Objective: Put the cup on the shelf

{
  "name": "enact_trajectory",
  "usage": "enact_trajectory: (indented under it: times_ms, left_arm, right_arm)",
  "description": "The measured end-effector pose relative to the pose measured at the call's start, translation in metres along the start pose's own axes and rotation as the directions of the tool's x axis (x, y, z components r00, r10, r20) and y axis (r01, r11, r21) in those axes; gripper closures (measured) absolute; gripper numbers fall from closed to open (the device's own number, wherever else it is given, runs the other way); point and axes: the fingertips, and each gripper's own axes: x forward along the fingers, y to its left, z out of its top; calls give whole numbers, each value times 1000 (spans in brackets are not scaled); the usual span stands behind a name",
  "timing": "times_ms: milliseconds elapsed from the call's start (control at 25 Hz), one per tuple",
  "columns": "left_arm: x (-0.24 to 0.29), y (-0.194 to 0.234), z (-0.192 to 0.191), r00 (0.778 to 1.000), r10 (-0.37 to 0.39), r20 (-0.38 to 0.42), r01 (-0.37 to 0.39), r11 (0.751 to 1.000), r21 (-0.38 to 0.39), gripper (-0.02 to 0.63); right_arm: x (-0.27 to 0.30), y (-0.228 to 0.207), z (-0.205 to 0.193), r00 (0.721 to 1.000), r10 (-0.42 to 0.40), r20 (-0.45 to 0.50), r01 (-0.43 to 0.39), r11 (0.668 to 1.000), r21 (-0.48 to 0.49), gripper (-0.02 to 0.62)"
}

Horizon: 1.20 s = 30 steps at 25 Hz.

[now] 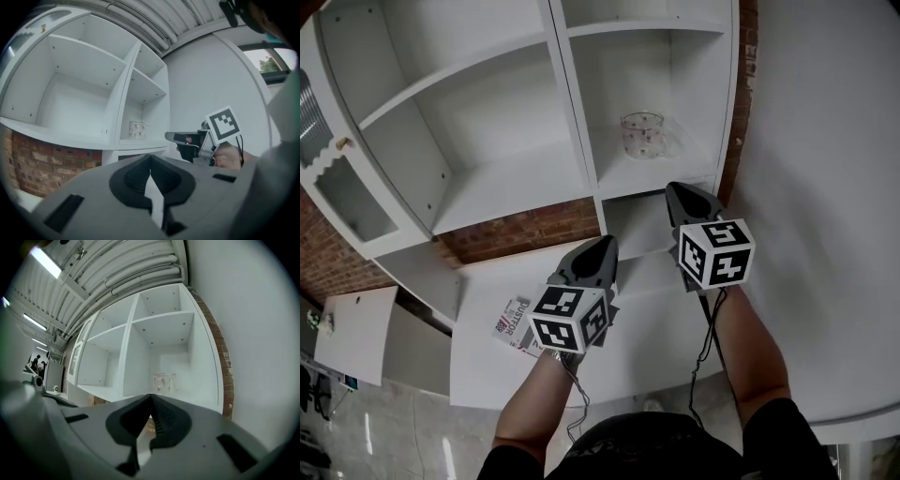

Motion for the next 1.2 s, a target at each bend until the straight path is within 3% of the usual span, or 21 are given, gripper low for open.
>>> enact_trajectory:
  times_ms: [360,800,1200]
  left_arm:
    - [-82,-18,-19,999,-33,-25,35,997,62,600]
    - [-154,-46,-45,993,-116,-33,116,993,-1,600]
    - [-186,-61,-61,992,-121,-40,119,992,-36,600]
  right_arm:
    - [-78,75,-26,999,-33,-34,34,999,28,595]
    - [-159,139,-55,991,-79,-105,83,996,29,595]
    - [-207,160,-71,986,-92,-141,102,993,67,595]
